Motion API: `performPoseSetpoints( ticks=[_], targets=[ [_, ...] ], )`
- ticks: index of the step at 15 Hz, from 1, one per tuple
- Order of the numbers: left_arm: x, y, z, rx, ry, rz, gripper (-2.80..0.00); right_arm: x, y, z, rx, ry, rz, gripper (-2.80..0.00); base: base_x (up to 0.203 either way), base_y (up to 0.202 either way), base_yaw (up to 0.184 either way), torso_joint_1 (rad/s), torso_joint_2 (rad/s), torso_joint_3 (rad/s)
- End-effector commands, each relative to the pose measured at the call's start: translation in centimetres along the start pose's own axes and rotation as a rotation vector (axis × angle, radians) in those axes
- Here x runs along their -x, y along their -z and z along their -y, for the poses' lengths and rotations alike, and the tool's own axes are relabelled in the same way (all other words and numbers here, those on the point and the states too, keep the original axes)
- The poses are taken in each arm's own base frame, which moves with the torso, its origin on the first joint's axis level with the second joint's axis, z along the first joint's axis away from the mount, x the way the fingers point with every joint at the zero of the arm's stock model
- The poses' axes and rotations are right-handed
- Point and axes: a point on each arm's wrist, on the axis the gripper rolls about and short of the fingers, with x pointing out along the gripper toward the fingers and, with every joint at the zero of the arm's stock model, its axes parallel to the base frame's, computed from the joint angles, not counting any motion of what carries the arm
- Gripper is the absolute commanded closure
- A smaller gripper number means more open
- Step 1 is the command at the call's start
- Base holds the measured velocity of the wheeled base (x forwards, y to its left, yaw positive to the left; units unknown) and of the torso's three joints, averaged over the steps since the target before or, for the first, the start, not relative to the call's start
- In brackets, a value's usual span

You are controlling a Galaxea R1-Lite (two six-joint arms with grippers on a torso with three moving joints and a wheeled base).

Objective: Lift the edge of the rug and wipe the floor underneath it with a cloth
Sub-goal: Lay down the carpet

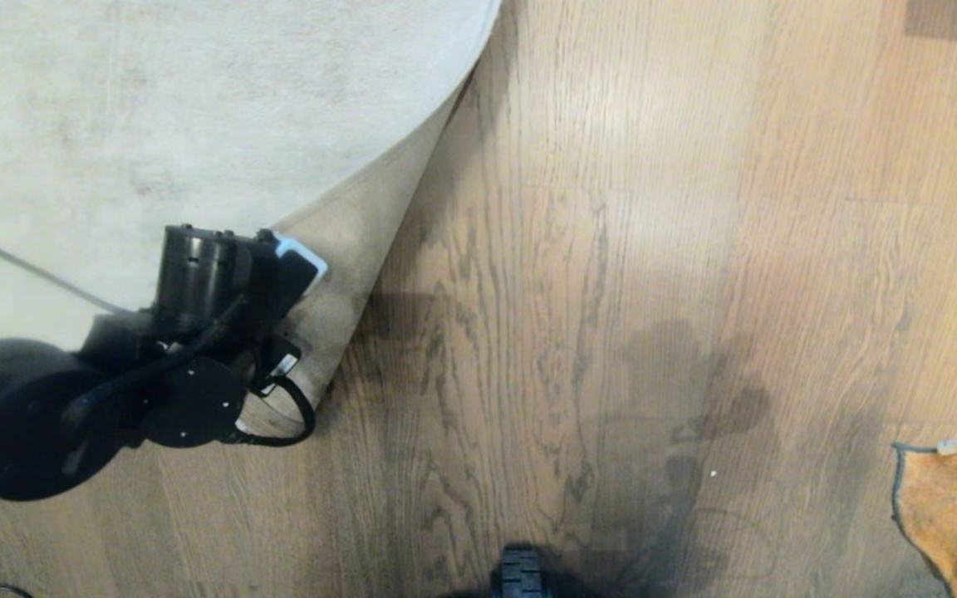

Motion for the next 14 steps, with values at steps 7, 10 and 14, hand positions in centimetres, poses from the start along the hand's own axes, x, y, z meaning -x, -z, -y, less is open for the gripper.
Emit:
performPoseSetpoints(
  ticks=[7,10,14],
  targets=[
    [0.1,-0.1,0.3,-0.003,-0.013,0.001,0.00,0.4,2.2,-0.6,0.008,-0.157,-0.181,0.00,0.000,0.000,0.000,0.000,0.00,0.000],
    [0.1,-0.1,0.3,-0.003,-0.013,0.001,0.00,0.4,2.3,-0.6,-0.006,-0.156,-0.192,0.00,0.000,0.000,0.000,0.000,0.00,0.000],
    [0.2,-0.2,0.4,-0.005,-0.009,0.006,0.00,0.4,2.3,-0.6,-0.009,-0.156,-0.192,0.00,0.000,0.000,0.000,0.000,0.00,0.000]
  ],
)
